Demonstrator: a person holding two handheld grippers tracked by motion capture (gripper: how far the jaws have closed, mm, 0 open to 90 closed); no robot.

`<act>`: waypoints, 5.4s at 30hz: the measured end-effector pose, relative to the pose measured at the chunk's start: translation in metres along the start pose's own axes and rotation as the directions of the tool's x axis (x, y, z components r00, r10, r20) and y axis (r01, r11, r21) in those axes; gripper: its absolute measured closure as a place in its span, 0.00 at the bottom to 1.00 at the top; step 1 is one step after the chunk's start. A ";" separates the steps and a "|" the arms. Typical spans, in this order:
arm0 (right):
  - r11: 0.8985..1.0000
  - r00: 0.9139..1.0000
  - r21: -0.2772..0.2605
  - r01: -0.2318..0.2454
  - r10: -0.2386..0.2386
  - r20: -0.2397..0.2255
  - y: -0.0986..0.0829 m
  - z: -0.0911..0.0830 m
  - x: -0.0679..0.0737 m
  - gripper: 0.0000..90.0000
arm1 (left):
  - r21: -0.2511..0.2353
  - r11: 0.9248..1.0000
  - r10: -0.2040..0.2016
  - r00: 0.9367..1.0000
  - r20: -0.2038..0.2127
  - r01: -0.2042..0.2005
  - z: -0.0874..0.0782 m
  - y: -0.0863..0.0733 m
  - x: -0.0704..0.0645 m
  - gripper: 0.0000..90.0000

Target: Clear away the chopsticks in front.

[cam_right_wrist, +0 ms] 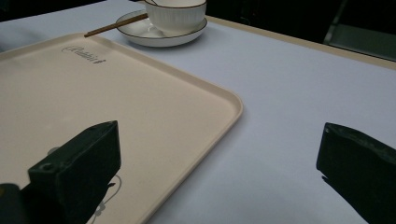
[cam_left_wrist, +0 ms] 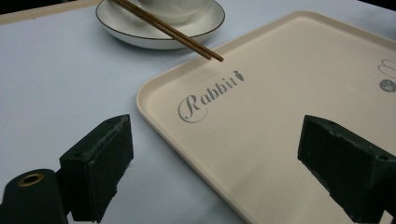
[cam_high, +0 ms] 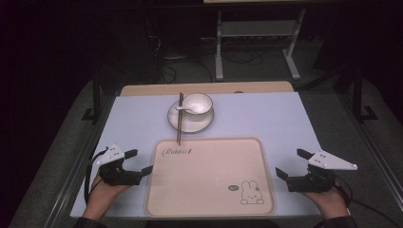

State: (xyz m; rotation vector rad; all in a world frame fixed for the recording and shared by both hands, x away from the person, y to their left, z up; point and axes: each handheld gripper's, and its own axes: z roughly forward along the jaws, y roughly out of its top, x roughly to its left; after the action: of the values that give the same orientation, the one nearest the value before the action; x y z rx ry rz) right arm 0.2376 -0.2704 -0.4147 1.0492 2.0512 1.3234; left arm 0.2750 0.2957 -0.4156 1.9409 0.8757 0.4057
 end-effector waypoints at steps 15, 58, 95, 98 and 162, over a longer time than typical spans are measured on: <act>1.000 1.000 0.003 -0.003 0.003 -0.003 0.001 0.000 0.001 0.00 | 0.017 0.999 -0.028 1.000 -0.001 0.028 0.012 0.017 0.013 0.11; 0.999 1.000 0.046 0.000 0.000 0.010 0.001 0.009 -0.001 0.00 | 0.178 0.984 -0.017 1.000 -0.026 0.021 0.112 0.088 0.049 0.16; 1.000 1.000 0.031 -0.007 0.007 -0.002 0.000 0.006 -0.001 0.00 | 0.392 0.919 0.003 0.995 -0.104 0.038 0.197 0.113 0.054 0.57; 1.000 1.000 0.029 -0.008 0.008 -0.002 0.000 0.006 -0.001 0.00 | 0.398 0.916 0.001 0.993 -0.114 0.045 0.199 0.112 0.056 0.60; 0.999 1.000 0.022 -0.027 0.027 0.003 -0.002 0.001 -0.001 0.00 | 0.270 0.960 -0.057 0.995 -0.085 0.078 0.138 0.105 0.092 0.88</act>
State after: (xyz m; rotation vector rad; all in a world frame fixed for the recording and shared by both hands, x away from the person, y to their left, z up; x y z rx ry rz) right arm 0.2385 -0.2709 -0.4174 1.0906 2.0608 1.3151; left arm 0.4637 0.2438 -0.4018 2.1509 1.0925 0.3342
